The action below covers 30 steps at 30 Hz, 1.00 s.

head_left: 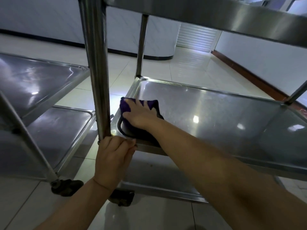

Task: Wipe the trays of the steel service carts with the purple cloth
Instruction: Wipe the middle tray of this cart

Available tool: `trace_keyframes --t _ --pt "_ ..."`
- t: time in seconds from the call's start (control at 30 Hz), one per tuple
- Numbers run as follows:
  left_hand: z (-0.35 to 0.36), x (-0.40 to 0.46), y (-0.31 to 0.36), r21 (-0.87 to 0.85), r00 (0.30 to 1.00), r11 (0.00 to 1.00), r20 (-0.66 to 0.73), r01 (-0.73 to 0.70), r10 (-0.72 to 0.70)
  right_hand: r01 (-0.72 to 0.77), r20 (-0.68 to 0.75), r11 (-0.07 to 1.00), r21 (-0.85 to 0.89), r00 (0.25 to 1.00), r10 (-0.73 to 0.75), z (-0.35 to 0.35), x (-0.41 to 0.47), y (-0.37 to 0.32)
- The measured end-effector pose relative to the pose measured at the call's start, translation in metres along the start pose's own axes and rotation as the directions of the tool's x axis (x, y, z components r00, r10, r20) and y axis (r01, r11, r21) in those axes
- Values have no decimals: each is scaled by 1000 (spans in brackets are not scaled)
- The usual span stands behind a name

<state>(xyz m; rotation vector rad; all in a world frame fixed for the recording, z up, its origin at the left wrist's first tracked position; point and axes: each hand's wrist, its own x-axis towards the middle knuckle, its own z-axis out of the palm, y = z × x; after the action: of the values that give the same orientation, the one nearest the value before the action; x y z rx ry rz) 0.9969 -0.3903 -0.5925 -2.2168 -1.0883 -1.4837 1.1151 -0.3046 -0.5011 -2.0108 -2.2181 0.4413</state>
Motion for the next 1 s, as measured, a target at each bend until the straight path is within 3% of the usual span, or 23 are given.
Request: trace_keyframes --t 0.1,0.2,0.43,0.63,0.83,0.93,1.0 --pt "-2 -2 -1 16 999 999 21 -28 28 160 14 984 -78 987 -160 2 -17 7" --pt "0 -4 -1 13 999 999 24 -37 37 162 -10 984 -75 987 -163 -5 -38 38" --pt "-6 -2 7 41 998 998 42 -56 55 -108 -165 992 -62 982 97 -36 -94 157" --pt "-6 -3 14 26 998 998 40 -48 47 -376 -234 926 19 899 370 -58 -153 242" --pt "-3 -3 21 32 1000 999 -2 9 -9 -390 -109 919 55 913 394 -45 -153 217" --pt "-4 -2 21 42 1000 999 8 19 -19 -243 -66 962 -122 969 237 -26 -139 169" --pt "-7 -1 22 34 999 998 15 44 -45 -166 -89 977 -130 984 155 -15 -130 131"
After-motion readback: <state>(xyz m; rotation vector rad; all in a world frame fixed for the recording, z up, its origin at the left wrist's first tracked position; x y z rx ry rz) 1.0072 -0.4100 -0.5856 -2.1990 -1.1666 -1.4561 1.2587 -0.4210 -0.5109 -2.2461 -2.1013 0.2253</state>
